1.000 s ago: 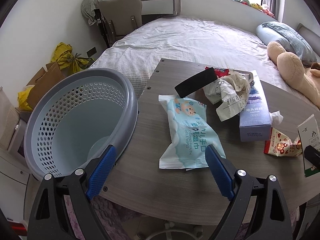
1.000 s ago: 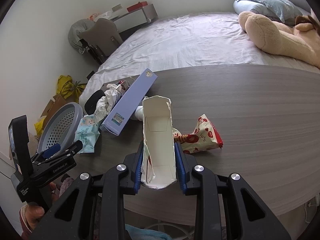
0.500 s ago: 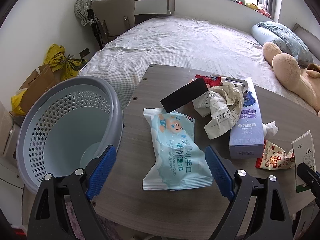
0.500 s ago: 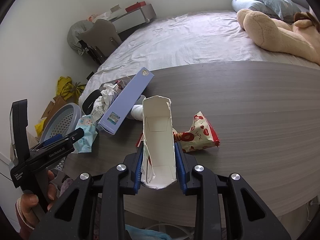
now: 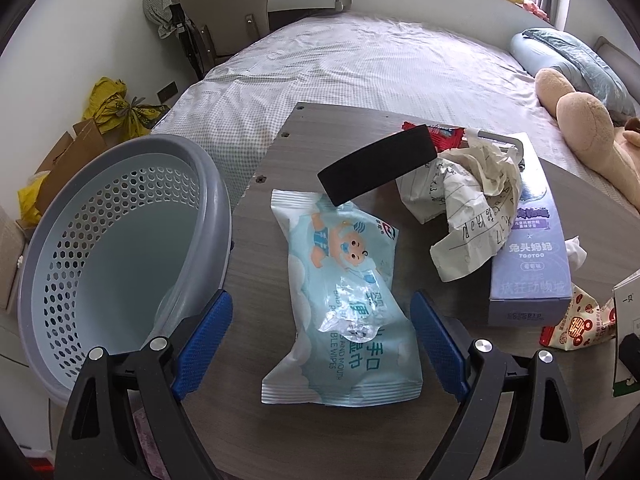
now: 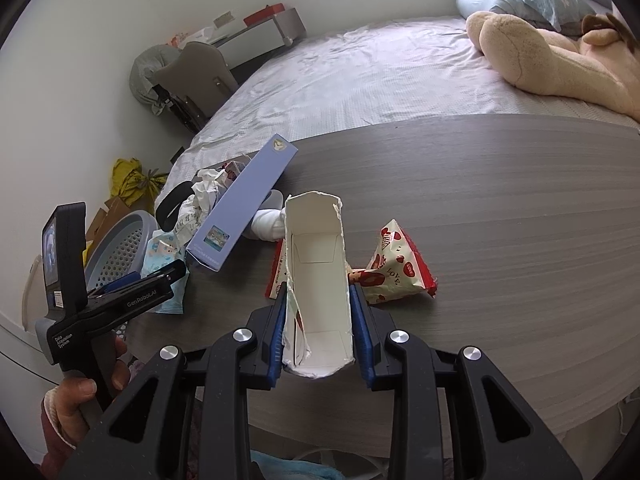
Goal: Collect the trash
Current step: 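Grasp the blue wet-wipes packet with the left gripper while the right gripper holds the carton, then carry the packet and carton over the grey basket with both grippers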
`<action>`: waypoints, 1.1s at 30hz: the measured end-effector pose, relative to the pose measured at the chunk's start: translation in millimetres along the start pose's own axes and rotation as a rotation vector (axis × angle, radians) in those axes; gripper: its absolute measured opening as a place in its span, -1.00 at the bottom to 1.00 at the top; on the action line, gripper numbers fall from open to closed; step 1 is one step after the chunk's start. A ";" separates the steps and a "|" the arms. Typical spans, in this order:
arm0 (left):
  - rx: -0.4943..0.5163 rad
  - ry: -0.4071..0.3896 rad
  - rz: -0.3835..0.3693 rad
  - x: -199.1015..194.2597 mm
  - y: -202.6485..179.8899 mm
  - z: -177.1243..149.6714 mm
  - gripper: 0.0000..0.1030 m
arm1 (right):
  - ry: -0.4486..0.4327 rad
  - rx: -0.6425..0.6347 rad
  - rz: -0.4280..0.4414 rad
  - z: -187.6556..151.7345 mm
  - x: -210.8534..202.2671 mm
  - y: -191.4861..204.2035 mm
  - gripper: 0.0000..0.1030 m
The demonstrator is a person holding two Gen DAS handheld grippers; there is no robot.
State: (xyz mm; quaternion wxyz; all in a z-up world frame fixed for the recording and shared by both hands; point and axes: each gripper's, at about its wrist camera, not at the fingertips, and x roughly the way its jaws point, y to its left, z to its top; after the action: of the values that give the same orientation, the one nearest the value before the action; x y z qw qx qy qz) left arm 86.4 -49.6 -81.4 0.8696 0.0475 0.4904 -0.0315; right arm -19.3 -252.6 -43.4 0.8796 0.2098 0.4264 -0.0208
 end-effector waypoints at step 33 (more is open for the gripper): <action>0.038 -0.175 -0.106 -92.7 8.3 -26.3 0.08 | -0.059 -0.025 0.011 -2.4 -27.3 17.8 -0.43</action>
State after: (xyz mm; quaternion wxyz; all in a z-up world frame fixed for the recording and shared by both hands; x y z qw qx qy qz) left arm 17.0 -37.7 -15.1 0.9052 0.0349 0.4135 -0.0910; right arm -34.6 -239.3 -17.8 0.8946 0.2002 0.3992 -0.0170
